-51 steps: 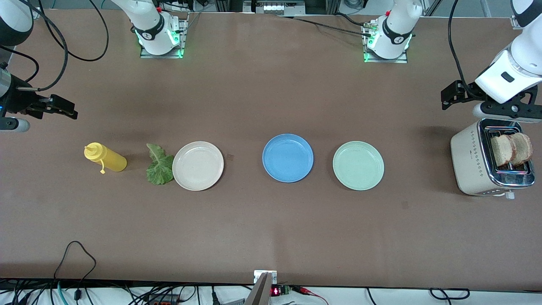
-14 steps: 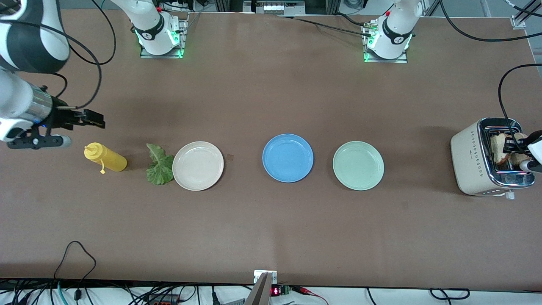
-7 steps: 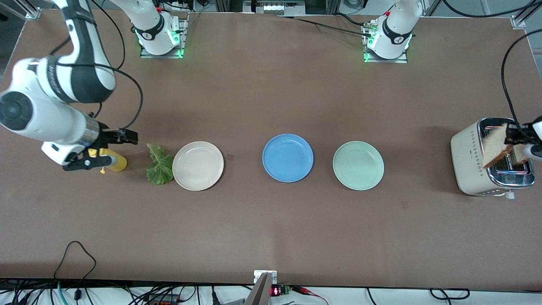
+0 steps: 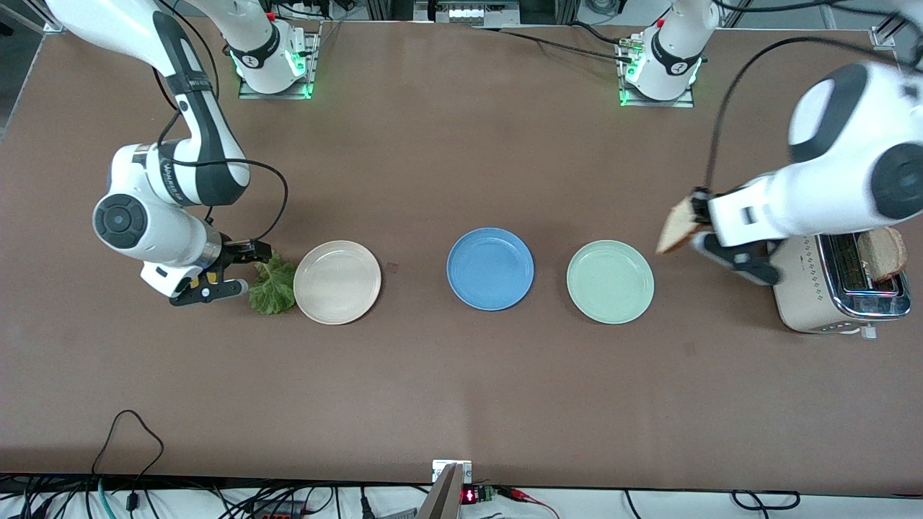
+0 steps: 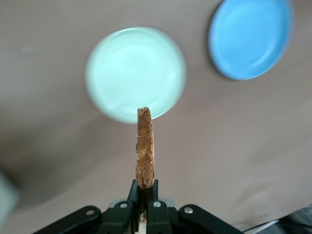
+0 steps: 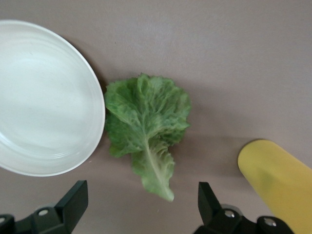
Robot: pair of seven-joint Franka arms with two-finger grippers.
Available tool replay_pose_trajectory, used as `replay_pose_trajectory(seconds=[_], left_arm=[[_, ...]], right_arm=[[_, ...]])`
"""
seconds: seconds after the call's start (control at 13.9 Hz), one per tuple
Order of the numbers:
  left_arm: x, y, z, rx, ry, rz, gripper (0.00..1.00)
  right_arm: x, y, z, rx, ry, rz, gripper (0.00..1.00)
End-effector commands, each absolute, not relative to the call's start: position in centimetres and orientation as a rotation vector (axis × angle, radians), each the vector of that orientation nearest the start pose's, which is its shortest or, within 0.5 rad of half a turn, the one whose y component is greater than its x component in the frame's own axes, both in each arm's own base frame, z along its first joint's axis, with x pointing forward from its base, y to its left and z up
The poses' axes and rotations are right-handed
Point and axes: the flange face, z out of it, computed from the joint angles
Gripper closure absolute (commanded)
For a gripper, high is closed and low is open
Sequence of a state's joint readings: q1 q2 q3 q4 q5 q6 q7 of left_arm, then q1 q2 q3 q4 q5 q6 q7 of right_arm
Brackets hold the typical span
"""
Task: Make sandwich in blue plate with both arms
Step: 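Lift bread with the left gripper while the right gripper grasps the lettuce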
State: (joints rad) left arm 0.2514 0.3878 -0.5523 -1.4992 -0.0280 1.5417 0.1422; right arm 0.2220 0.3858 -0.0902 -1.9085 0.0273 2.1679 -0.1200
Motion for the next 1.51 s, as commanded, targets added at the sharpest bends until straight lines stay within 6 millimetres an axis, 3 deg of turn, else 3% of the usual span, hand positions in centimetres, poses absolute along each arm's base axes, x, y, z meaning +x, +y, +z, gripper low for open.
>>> replay_pose_trajectory(seconds=[0.0, 0.36, 0.5, 0.72, 1.01, 1.08, 1.23, 1.3, 1.44], left_arm=[[62.7, -20.9, 40.4, -3.401, 0.678, 0.517, 0.99], [63.5, -31.8, 32.0, -3.795, 0.536, 0.442, 0.99], [63.4, -34.0, 29.5, -3.882, 0.537, 0.384, 0.99], [63.1, -33.2, 23.8, -3.891, 0.768, 0.395, 0.99], [62.5, -32.9, 20.1, -3.937, 0.738, 0.397, 0.98], [62.5, -32.3, 19.6, -3.931, 0.725, 0.402, 0.86], [63.0, -30.2, 18.8, -3.917, 0.675, 0.413, 0.02], [63.2, -29.3, 18.9, -3.912, 0.660, 0.405, 0.00], [63.7, -27.5, 20.0, -3.886, 0.683, 0.430, 0.00]], right_arm=[[59.3, 7.8, 26.1, -3.110, -0.435, 0.180, 0.00], [59.6, 7.9, 21.8, -3.111, -0.487, 0.169, 0.00], [59.6, 8.0, 20.5, -3.113, -0.493, 0.157, 0.00], [59.6, 7.8, 19.3, -3.117, -0.489, 0.162, 0.00], [59.6, 7.9, 18.1, -3.118, -0.495, 0.174, 0.04], [59.6, 7.9, 18.1, -3.118, -0.499, 0.177, 0.10], [59.6, 7.8, 18.1, -3.111, -0.539, 0.177, 0.28], [59.6, 7.9, 18.1, -3.107, -0.551, 0.177, 0.47], [59.6, 7.7, 18.0, -3.108, -0.545, 0.179, 0.67]])
